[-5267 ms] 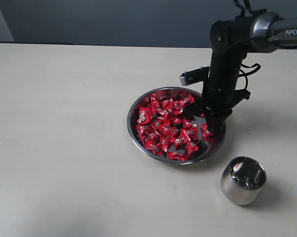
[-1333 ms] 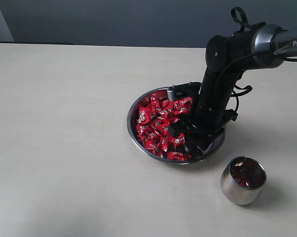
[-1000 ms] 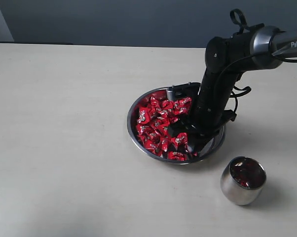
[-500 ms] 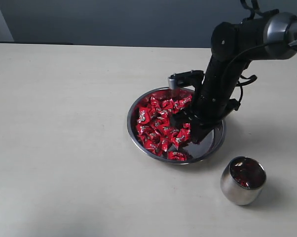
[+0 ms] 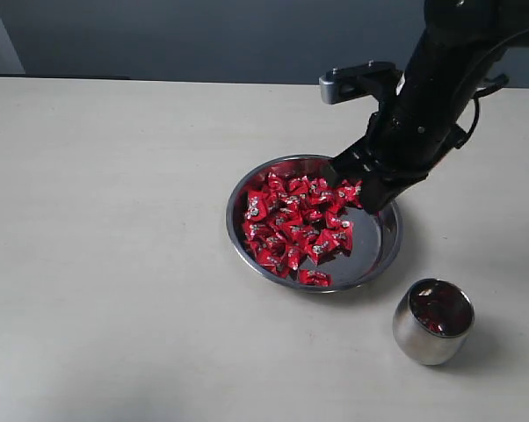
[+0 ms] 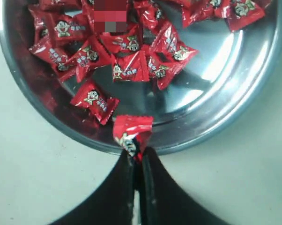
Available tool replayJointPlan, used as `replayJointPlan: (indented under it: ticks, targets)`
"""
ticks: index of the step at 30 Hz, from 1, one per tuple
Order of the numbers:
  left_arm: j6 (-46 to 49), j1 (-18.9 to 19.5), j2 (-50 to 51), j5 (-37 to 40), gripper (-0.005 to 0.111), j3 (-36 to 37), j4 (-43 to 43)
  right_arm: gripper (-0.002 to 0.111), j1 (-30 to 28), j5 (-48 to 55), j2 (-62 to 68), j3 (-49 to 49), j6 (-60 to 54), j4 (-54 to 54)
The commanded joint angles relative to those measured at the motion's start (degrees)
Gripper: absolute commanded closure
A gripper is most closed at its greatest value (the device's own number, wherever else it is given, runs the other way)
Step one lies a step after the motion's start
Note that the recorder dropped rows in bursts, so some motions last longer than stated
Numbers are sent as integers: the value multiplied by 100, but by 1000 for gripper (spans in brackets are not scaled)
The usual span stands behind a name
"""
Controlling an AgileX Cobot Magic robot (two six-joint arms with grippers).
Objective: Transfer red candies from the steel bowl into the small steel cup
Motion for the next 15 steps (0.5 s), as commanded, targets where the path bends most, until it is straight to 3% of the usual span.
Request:
replayJointPlan:
  ticks: [1,15]
  targets:
    - [-32,-47,-25,-38,106,6,11,109,-9,-158,-494,-39,185,-238]
    - [-32,-47,-25,-38,106,6,11,109,-9,-798,707,-39,-252,338]
